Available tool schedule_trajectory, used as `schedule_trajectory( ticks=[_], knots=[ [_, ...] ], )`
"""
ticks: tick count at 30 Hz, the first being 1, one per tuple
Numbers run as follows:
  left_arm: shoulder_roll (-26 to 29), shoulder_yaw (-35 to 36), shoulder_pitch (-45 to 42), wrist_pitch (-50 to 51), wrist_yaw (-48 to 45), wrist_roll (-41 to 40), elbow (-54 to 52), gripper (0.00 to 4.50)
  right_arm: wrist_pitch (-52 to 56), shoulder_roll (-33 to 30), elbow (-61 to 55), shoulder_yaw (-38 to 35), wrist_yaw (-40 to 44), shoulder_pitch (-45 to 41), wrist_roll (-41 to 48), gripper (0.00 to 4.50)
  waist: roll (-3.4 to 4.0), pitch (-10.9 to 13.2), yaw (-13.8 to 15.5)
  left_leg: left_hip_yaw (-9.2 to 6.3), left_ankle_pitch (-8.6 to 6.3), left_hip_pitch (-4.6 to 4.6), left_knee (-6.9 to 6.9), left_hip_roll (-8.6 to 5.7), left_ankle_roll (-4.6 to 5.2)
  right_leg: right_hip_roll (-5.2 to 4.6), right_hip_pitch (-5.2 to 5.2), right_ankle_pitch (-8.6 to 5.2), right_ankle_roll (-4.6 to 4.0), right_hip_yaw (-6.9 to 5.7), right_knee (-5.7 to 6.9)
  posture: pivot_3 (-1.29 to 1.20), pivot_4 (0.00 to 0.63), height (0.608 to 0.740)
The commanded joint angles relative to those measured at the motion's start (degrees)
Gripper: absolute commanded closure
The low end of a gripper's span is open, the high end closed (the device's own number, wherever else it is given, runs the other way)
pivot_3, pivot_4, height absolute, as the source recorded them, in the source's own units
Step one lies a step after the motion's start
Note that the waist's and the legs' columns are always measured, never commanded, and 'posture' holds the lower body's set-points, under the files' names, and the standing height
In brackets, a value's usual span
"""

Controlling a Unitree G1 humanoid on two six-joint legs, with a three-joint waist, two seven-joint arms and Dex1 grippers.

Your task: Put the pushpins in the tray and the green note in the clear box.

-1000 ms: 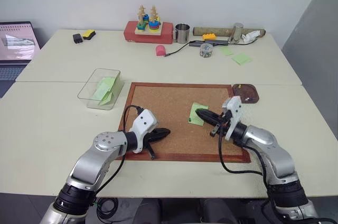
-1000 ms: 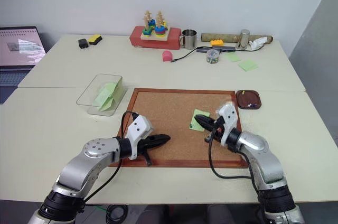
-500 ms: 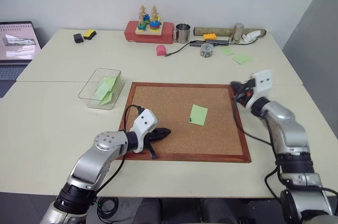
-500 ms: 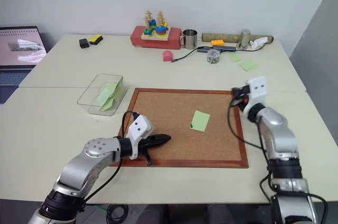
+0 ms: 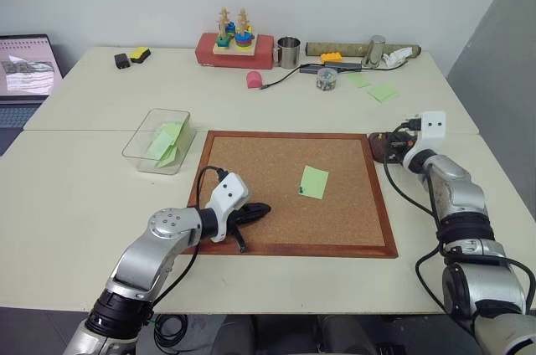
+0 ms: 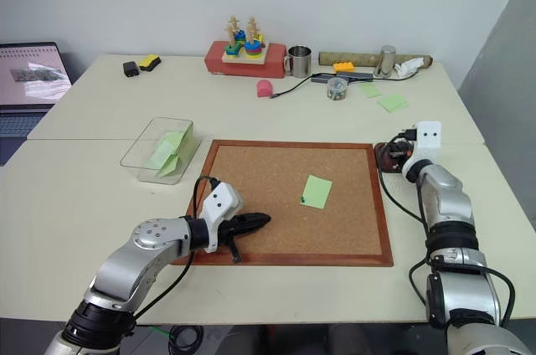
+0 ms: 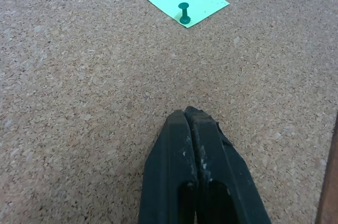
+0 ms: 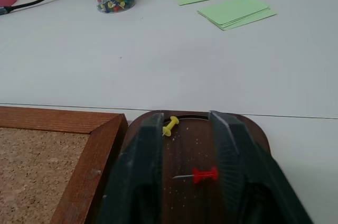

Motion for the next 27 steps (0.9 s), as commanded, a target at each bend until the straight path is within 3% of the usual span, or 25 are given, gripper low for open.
schedule_trajectory(
  ticks=[1, 7, 10, 14, 18, 27],
  knots=[
    [0.5, -0.8, 1.2, 1.4, 0.5, 0.6, -0.2, 4.5, -1.5, -1.1, -0.2, -1.3, 0.6, -1.9, 0.1, 2.14, 0.0, 0.0, 0.0, 0.0, 0.0, 0.0, 0.0, 0.0, 0.0, 0.0, 0.0, 0.0, 0.0, 0.0, 0.0, 0.0, 0.15, 0.74],
    [0.6, -0.9, 1.1, 1.6, 0.5, 0.5, -0.4, 4.5, -1.6, -1.6, -4.3, -1.3, 2.2, -0.5, 0.5, 0.84, 0.0, 0.0, -0.1, 0.0, 0.0, 0.0, 0.0, 0.0, 0.0, 0.0, 0.0, 0.0, 0.0, 0.0, 0.0, 0.0, 0.15, 0.74],
    [0.7, -0.9, 1.1, 1.6, 0.4, 0.4, -0.4, 4.5, -2.1, -1.3, -12.3, 1.1, 8.2, 2.7, 1.9, 0.33, 0.01, 0.0, 0.0, 0.0, 0.0, 0.0, 0.0, 0.0, 0.0, 0.0, -0.01, 0.0, 0.0, 0.01, 0.0, 0.0, 0.15, 0.74],
    [0.6, -1.0, 1.0, 2.0, 0.4, 0.3, -0.6, 4.5, 1.3, -0.5, -30.0, 6.9, 17.5, 10.9, 6.0, 0.33, 0.03, 0.0, -0.1, -0.08, 0.0, -0.03, -0.02, 0.03, 0.0, 0.02, -0.03, -0.01, 0.01, -0.05, -0.01, 0.0, 0.15, 0.74],
    [0.7, -1.0, 1.1, 2.0, 0.3, 0.3, -0.6, 4.5, 3.6, -0.6, -40.6, 12.6, 22.0, 17.0, 7.0, 0.33, 0.04, 0.0, 0.0, -0.12, 0.0, -0.03, -0.02, 0.02, 0.0, 0.02, -0.02, -0.01, 0.01, -0.08, 0.01, 0.0, 0.15, 0.74],
    [0.8, -1.1, 1.2, 2.0, 0.2, 0.2, -0.9, 4.5, 1.6, 3.2, -42.1, 21.0, 23.2, 20.2, 2.9, 0.33, 0.02, 0.0, 0.1, -0.12, 0.0, 0.0, 0.02, 0.03, 0.0, 0.04, -0.01, -0.04, 0.07, -0.09, 0.0, 0.0, 0.15, 0.74]
  ],
)
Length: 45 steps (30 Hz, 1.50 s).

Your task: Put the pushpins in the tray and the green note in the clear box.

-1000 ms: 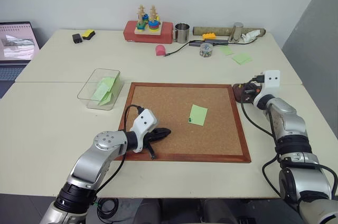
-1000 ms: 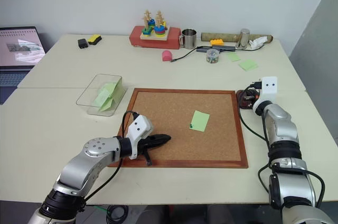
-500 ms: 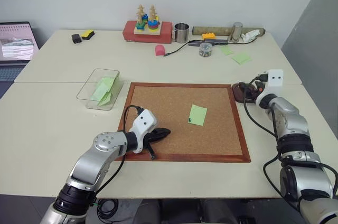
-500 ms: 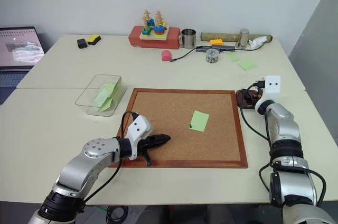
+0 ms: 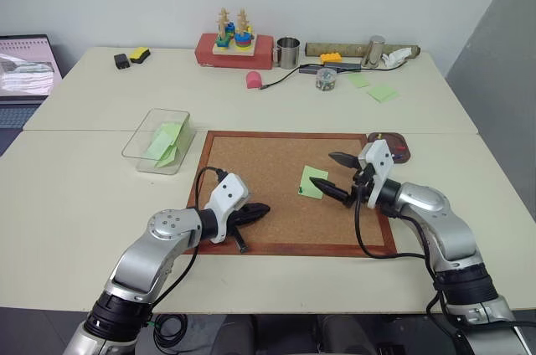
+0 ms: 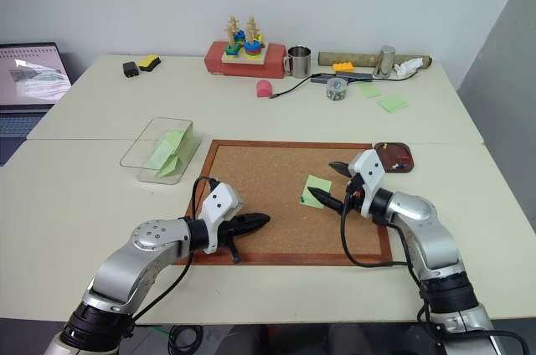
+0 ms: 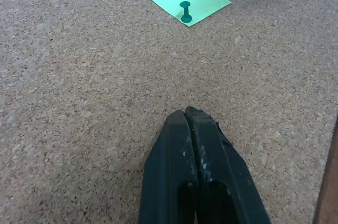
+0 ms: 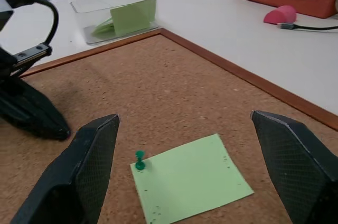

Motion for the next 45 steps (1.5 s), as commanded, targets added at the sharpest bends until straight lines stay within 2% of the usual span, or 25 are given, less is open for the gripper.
schedule_trajectory(
  ticks=[1, 14, 17, 21, 34, 40, 45],
  knots=[
    [0.5, -1.3, 0.8, 1.1, -0.4, 0.4, 0.0, 4.5, -1.3, 2.7, -0.2, 3.3, -0.2, -0.8, -1.8, 0.33, 0.0, 0.0, 0.0, -0.01, 0.0, 0.0, -0.01, 0.0, 0.0, 0.01, 0.0, 0.0, 0.0, 0.0, 0.0, 0.0, 0.15, 0.74],
    [0.8, -0.8, 2.0, 1.8, 0.0, 0.1, -1.5, 4.5, -2.1, 4.5, 7.3, 7.0, -0.5, -2.3, -7.6, 0.33, -0.01, 0.0, 0.0, -0.01, 0.0, -0.04, -0.01, 0.0, 0.0, 0.0, -0.04, 0.03, -0.05, -0.01, 0.0, 0.0, 0.15, 0.74],
    [0.7, -0.7, 2.3, 1.9, 0.1, 0.0, -1.9, 4.5, -1.8, 5.2, 7.9, 6.1, -0.6, -3.0, -7.0, 0.76, -0.01, 0.0, 0.0, -0.01, 0.0, -0.08, -0.01, 0.0, 0.0, 0.0, -0.09, 0.02, -0.05, -0.01, 0.0, 0.0, 0.15, 0.74],
    [0.6, -0.6, 2.6, 2.1, 0.2, 0.0, -2.1, 4.5, -2.0, 5.6, 8.2, 5.8, -0.3, -3.6, -6.9, 1.57, -0.01, 0.0, 0.0, -0.01, 0.0, -0.1, -0.01, 0.0, 0.0, 0.0, -0.1, 0.03, -0.05, -0.01, 0.0, 0.0, 0.15, 0.74],
    [0.3, -0.7, 2.1, 2.5, 0.2, 0.0, -1.9, 4.5, -3.1, 6.9, 10.7, 5.9, -1.3, -5.0, -9.0, 4.48, 0.0, 0.0, 0.0, -0.01, 0.0, -0.12, -0.01, 0.0, 0.0, 0.0, -0.12, 0.03, -0.06, -0.01, 0.0, 0.0, 0.15, 0.74],
    [0.3, -0.5, 2.1, 2.6, 0.2, -0.1, -1.9, 4.5, -3.5, 6.4, 10.5, 5.8, -0.9, -4.8, -9.0, 4.48, 0.0, 0.0, 0.0, -0.01, 0.0, -0.11, -0.01, 0.0, 0.0, 0.0, -0.12, 0.03, -0.06, -0.01, 0.01, 0.0, 0.15, 0.74],
    [0.2, -0.5, 2.2, 2.6, 0.4, -0.1, -1.9, 4.5, -2.4, 5.6, 6.0, 3.9, 0.6, -5.5, -6.2, 4.48, -0.01, 0.0, 0.0, -0.01, 0.0, -0.12, -0.01, 0.0, 0.0, 0.0, -0.12, 0.03, -0.06, -0.01, 0.01, 0.0, 0.15, 0.74]
  ],
)
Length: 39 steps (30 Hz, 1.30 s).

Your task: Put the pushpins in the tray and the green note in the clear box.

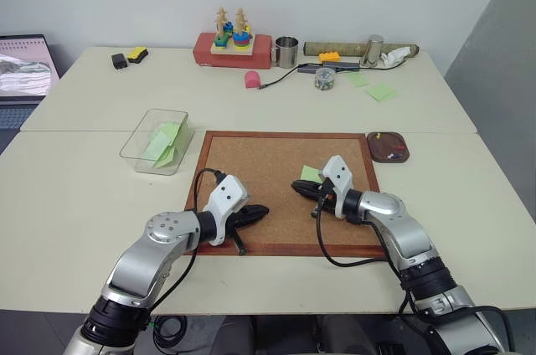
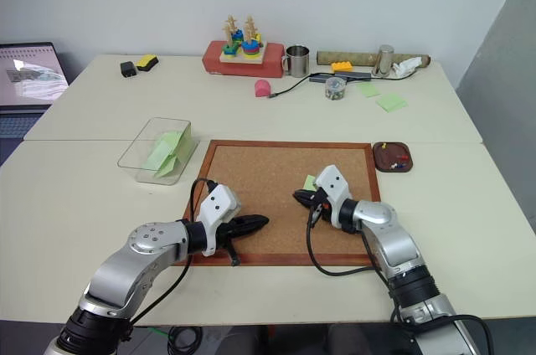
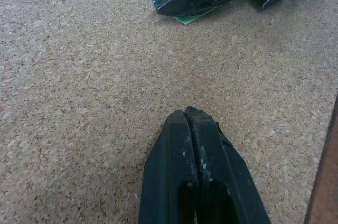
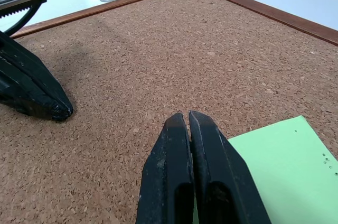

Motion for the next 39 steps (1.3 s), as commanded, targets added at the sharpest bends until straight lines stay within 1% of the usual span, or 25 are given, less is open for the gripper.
schedule_trajectory(
  ticks=[1, 5, 10, 11, 12, 14, 15, 16, 17, 18, 21, 22, 26, 27, 28, 29, 30, 32, 35, 36, 39],
  knots=[
    [0.3, -1.0, 1.1, 1.3, 0.0, 0.0, 0.1, 4.5, 1.2, -1.3, -7.2, -3.7, 1.0, -2.1, 3.3, 4.48, 0.0, 0.0, 0.0, 0.0, 0.0, -0.01, 0.0, 0.0, 0.0, 0.0, 0.0, 0.0, 0.0, 0.0, 0.0, 0.0, 0.15, 0.74],
    [0.4, -1.0, 1.2, 1.0, -0.2, 0.0, 0.4, 4.5, 2.5, -3.6, -11.6, -3.6, 3.6, -3.9, 4.2, 4.48, 0.01, 0.0, 0.1, -0.01, 0.0, -0.13, 0.01, 0.0, 0.0, -0.01, -0.1, 0.0, -0.01, -0.01, 0.0, 0.0, 0.15, 0.74],
    [-0.2, -0.1, -0.4, 0.9, -0.7, -0.8, 1.7, 4.5, -3.2, -7.9, -10.7, -1.2, 7.2, -4.6, 0.2, 4.48, -0.03, 0.0, 0.0, -0.08, 0.0, -0.08, 0.01, 0.0, 0.0, 0.0, -0.05, 0.0, 0.01, -0.09, 0.0, 0.0, 0.15, 0.74],
    [-0.8, 0.9, -1.1, 1.4, -0.4, -1.8, 2.0, 4.5, -4.5, -8.5, -10.2, -0.8, 7.7, -4.7, -0.5, 4.48, -0.02, 0.0, 0.0, -0.08, 0.0, -0.09, 0.01, 0.0, 0.0, 0.0, -0.06, 0.0, 0.0, -0.1, -0.01, 0.0, 0.15, 0.74],
    [-1.9, 3.0, -2.2, 3.0, -0.3, -4.3, 2.0, 4.5, -6.1, -9.2, -9.8, -0.5, 8.2, -4.8, -1.3, 4.48, -0.02, 0.0, 0.0, -0.07, 0.0, -0.1, 0.0, -0.01, 0.0, 0.0, -0.06, 0.0, 0.0, -0.09, -0.01, 0.0, 0.15, 0.74],
    [-4.0, 7.5, -4.6, 6.8, -0.1, -10.4, 2.1, 4.12, -10.4, -10.8, -8.9, 0.4, 9.4, -5.1, -3.6, 4.5, -0.03, 0.0, 0.1, -0.07, 0.0, -0.11, 0.02, -0.01, 0.0, -0.01, -0.07, 0.0, 0.0, -0.09, 0.0, 0.0, 0.15, 0.74],
    [-5.1, 10.2, -5.9, 9.3, 0.1, -14.0, 2.1, 4.12, -12.3, -11.5, -8.7, 0.8, 10.1, -5.1, -4.4, 4.5, -0.08, 0.1, 0.1, -0.08, 0.0, -0.13, 0.04, -0.01, 0.0, -0.01, -0.07, 0.0, 0.0, -0.11, 0.01, 0.0, 0.15, 0.74],
    [-6.3, 13.5, -7.9, 12.7, 0.7, -18.6, 2.6, 4.02, -14.4, -12.2, -8.5, 1.1, 10.7, -4.9, -5.1, 4.5, -0.1, 0.1, 0.1, -0.12, 0.0, -0.18, 0.07, 0.0, 0.0, -0.01, -0.08, 0.0, 0.0, -0.16, 0.01, 0.0, 0.15, 0.74],
    [-7.1, 16.4, -9.9, 15.8, 1.1, -22.7, 3.5, 3.71, -16.6, -13.0, -8.2, 1.4, 11.4, -4.8, -5.8, 4.5, -0.17, 0.1, 0.2, -0.13, 0.0, -0.19, 0.09, 0.0, 0.0, -0.01, -0.09, 0.0, 0.0, -0.18, 0.01, 0.0, 0.15, 0.74],
    [-7.6, 18.7, -11.4, 18.4, 1.4, -25.9, 4.3, 3.55, -18.3, -13.5, -7.9, 1.5, 11.9, -4.7, -6.2, 4.5, -0.27, 0.2, 0.2, -0.18, 0.01, -0.24, 0.12, 0.0, 0.0, -0.01, -0.09, 0.0, 0.01, -0.24, 0.02, 0.0, 0.15, 0.74],
    [-8.8, 23.1, -14.6, 24.6, 3.7, -32.3, 6.4, 2.92, -21.5, -14.4, -7.0, 1.7, 13.1, -4.5, -6.6, 4.5, -0.28, 0.2, 0.1, -0.21, 0.01, -0.24, 0.12, 0.0, 0.0, -0.02, -0.09, 0.01, 0.0, -0.27, 0.02, 0.0, 0.15, 0.74],
    [-9.3, 24.1, -15.6, 26.3, 4.7, -34.0, 7.2, 2.84, -22.5, -14.6, -6.8, 1.7, 13.2, -4.5, -6.9, 4.5, -0.27, 0.2, -0.1, -0.21, 0.01, -0.24, 0.11, -0.01, -0.01, -0.02, -0.08, 0.01, 0.0, -0.26, 0.02, 0.0, 0.15, 0.74],
    [-11.6, 26.6, -18.6, 30.4, 8.4, -39.1, 9.5, 1.93, -26.9, -14.7, -6.4, 1.8, 12.9, -5.0, -8.2, 4.5, -0.29, 0.2, -0.1, -0.24, 0.01, -0.24, 0.09, 0.0, -0.01, -0.04, -0.09, 0.02, -0.01, -0.28, 0.02, 0.0, 0.15, 0.74],
    [-12.3, 27.3, -19.1, 31.2, 9.5, -40.3, 10.0, 1.81, -28.1, -14.7, -6.5, 1.9, 12.7, -5.2, -8.7, 4.5, -0.29, 0.2, -0.1, -0.25, 0.01, -0.24, 0.09, 0.0, -0.02, -0.04, -0.09, 0.02, -0.01, -0.29, 0.02, 0.0, 0.15, 0.74],
    [-13.1, 27.8, -19.4, 32.0, 10.5, -41.6, 10.3, 1.52, -29.1, -14.5, -6.8, 1.9, 12.4, -5.4, -9.1, 4.5, -0.29, 0.2, 0.0, -0.26, 0.01, -0.25, 0.09, 0.0, -0.02, -0.05, -0.09, 0.02, -0.01, -0.3, 0.03, 0.0, 0.15, 0.74],
    [-13.7, 28.4, -19.6, 32.8, 11.5, -42.9, 10.6, 1.39, -29.8, -14.4, -7.2, 1.8, 12.2, -5.5, -9.3, 4.5, -0.29, 0.2, 0.0, -0.25, 0.01, -0.24, 0.1, 0.0, -0.02, -0.06, -0.09, 0.02, -0.01, -0.29, 0.03, 0.0, 0.15, 0.74],
    [-14.4, 28.6, -19.7, 33.4, 12.4, -43.9, 10.8, 1.14, -30.7, -14.3, -7.4, 1.8, 12.0, -5.6, -9.5, 4.5, -0.29, 0.2, 0.0, -0.24, 0.02, -0.24, 0.1, -0.01, -0.03, -0.07, -0.09, 0.02, -0.02, -0.28, 0.04, 0.0, 0.15, 0.74],
    [-15.4, 28.2, -19.4, 34.0, 13.4, -45.0, 10.6, 0.82, -32.1, -14.0, -8.4, 1.7, 11.8, -5.8, -9.7, 4.5, -0.29, 0.2, 0.0, -0.22, 0.02, -0.23, 0.11, -0.01, -0.03, -0.08, -0.08, 0.03, -0.01, -0.26, 0.04, 0.0, 0.15, 0.74],
    [-16.8, 27.6, -19.3, 34.7, 14.7, -46.9, 10.5, 0.2, -33.3, -13.6, -9.4, 1.9, 11.2, -5.8, -9.9, 4.5, -0.29, 0.2, 0.1, -0.24, 0.03, -0.23, 0.11, -0.01, -0.05, -0.08, -0.09, 0.03, -0.01, -0.27, 0.05, 0.0, 0.15, 0.74],
    [-17.1, 27.1, -19.3, 34.6, 14.9, -47.0, 10.5, 0.04, -34.0, -13.3, -9.7, 2.0, 11.0, -5.8, -10.2, 4.5, -0.29, 0.2, 0.1, -0.23, 0.03, -0.23, 0.11, -0.01, -0.05, -0.08, -0.08, 0.03, -0.01, -0.27, 0.05, 0.0, 0.15, 0.74],
    [-17.7, 25.6, -19.0, 33.6, 15.4, -46.2, 10.1, 0.04, -35.0, -12.8, -10.7, 2.3, 10.4, -5.9, -10.8, 4.5, -0.29, 0.2, 0.1, -0.24, 0.09, -0.23, 0.1, -0.01, -0.16, -0.08, -0.09, 0.03, -0.02, -0.27, 0.06, 0.0, 0.15, 0.74]
  ],
)
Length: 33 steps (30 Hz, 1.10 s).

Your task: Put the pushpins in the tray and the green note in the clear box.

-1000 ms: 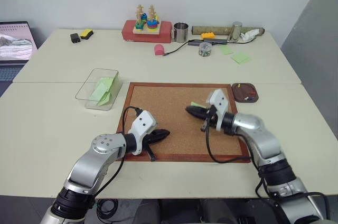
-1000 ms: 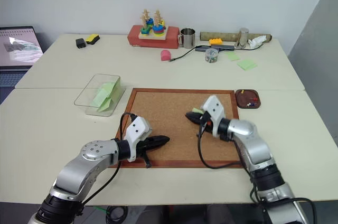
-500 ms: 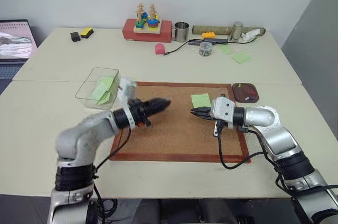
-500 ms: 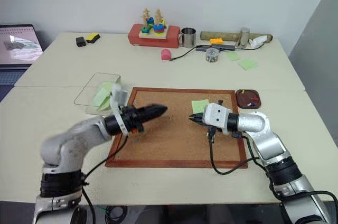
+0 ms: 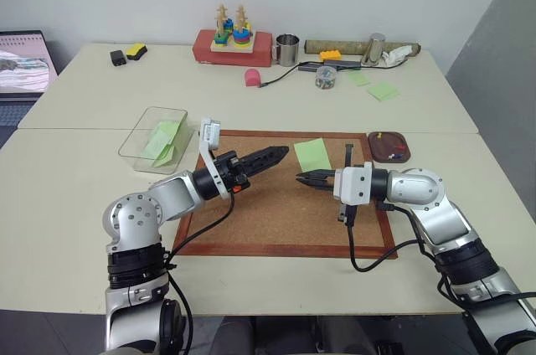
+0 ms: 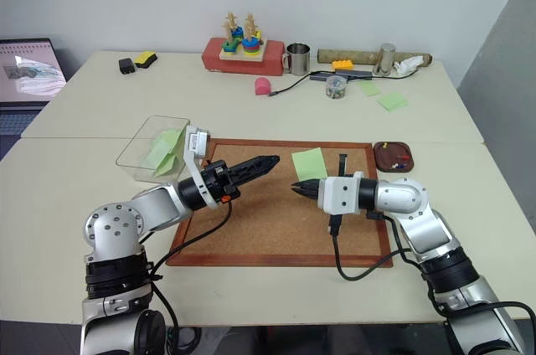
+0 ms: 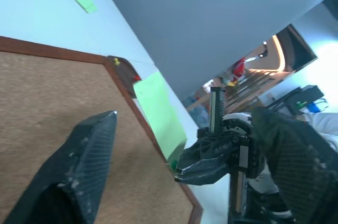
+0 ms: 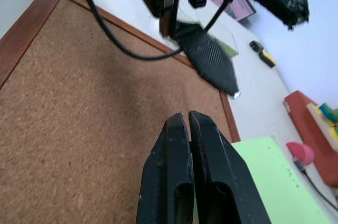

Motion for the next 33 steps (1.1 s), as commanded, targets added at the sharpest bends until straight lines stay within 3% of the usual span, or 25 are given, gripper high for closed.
schedule_trajectory(
  ticks=[1, 11, 15, 22, 33],
  knots=[
    [-1.1, -0.9, -0.3, -1.2, 1.1, -1.3, -1.2, 0.04, -2.4, 0.7, -3.7, 0.0, -1.1, -1.2, -0.4, 4.5, 0.0, 0.0, 0.0, 0.0, 0.02, 0.0, 0.0, 0.0, -0.03, 0.0, 0.0, 0.0, 0.0, 0.0, 0.01, 0.0, 0.15, 0.74],
    [-2.8, -3.1, -0.3, -2.4, 2.2, -2.8, -3.4, 0.04, -2.5, 1.9, -6.8, 1.4, -1.2, -0.9, -0.6, 4.5, 0.0, 0.0, 0.1, -0.01, 0.05, 0.0, -0.01, -0.01, -0.1, -0.01, 0.0, 0.01, 0.0, 0.0, 0.01, 0.0, 0.15, 0.74],
    [-2.8, -3.1, -0.3, -2.6, 2.0, -3.2, -2.9, 0.54, -2.6, 2.1, -7.1, 1.8, -1.2, -1.1, -0.7, 4.5, 0.0, 0.0, 0.1, -0.01, 0.06, 0.01, 0.0, -0.02, -0.1, -0.01, 0.01, 0.01, -0.01, 0.01, 0.01, 0.0, 0.15, 0.74],
    [-2.6, -3.8, -0.2, -2.6, 2.6, -3.2, -3.4, 1.95, -2.6, 1.9, -7.4, 2.1, -1.5, -1.0, -0.7, 4.5, 0.0, 0.0, 0.1, -0.01, 0.06, 0.01, 0.0, -0.02, -0.1, 0.0, 0.01, 0.01, -0.01, 0.0, 0.01, 0.0, 0.15, 0.74],
    [-2.3, -3.9, -0.7, -2.7, 2.4, -3.2, -3.0, 3.82, -3.0, 1.8, -6.6, 1.8, -1.7, -1.6, -0.7, 4.5, 0.0, 0.0, 0.1, -0.01, 0.06, 0.01, 0.0, -0.01, -0.1, 0.0, 0.01, 0.01, -0.01, 0.0, 0.01, 0.0, 0.15, 0.74]
  ],
)
